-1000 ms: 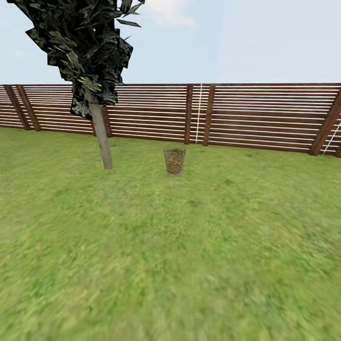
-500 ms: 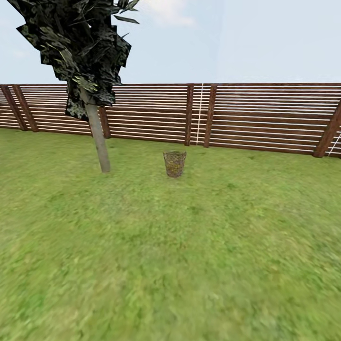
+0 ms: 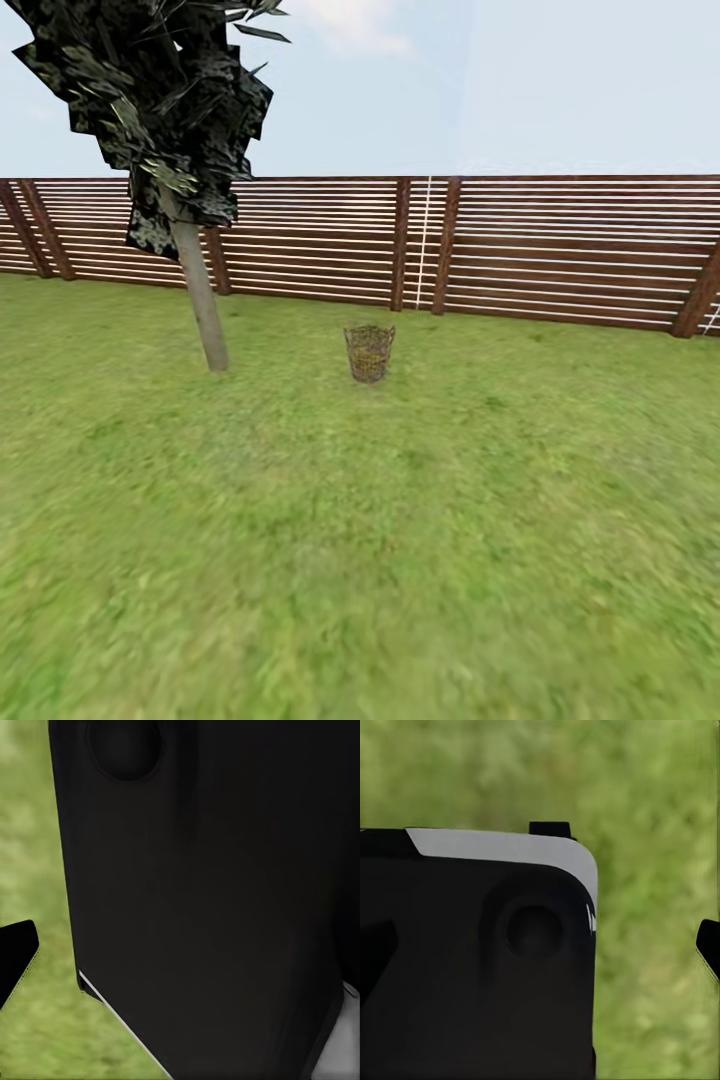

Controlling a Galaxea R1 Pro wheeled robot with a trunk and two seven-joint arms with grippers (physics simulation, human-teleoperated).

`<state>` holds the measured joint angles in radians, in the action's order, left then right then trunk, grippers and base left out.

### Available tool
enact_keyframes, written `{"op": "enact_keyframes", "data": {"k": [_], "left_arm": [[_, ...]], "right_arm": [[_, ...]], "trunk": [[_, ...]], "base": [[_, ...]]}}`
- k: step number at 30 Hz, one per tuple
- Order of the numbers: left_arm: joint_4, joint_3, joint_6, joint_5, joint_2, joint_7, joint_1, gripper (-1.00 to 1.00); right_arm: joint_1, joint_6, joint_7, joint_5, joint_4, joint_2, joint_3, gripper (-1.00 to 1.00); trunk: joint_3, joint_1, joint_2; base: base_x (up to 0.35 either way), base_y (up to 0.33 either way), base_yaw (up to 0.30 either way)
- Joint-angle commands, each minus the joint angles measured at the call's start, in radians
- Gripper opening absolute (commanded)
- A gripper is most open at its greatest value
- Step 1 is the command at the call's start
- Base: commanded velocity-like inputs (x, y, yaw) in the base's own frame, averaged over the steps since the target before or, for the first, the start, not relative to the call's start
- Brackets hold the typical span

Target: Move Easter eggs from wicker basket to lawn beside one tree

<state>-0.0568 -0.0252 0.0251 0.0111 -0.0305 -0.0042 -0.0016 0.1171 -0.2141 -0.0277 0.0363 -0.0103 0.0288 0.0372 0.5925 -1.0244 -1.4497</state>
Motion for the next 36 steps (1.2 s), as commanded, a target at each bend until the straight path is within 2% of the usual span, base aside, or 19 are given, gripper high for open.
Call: {"op": "enact_keyframes", "data": {"k": [1,36], "left_arm": [[0.000,-0.002,0.003,0.001,0.000,0.000,0.000,1.00],[0.000,-0.002,0.003,0.001,0.000,0.000,0.000,1.00]], "right_arm": [[0.001,-0.004,-0.003,0.004,-0.001,0.000,0.004,1.00],[0.000,-0.003,-0.003,0.004,-0.003,-0.002,0.004,1.00]], "trunk": [[0.001,-0.001,0.000],[0.001,-0.001,0.000]], "base": [[0.337,0.000,0.000],[0.337,0.000,0.000]]}}
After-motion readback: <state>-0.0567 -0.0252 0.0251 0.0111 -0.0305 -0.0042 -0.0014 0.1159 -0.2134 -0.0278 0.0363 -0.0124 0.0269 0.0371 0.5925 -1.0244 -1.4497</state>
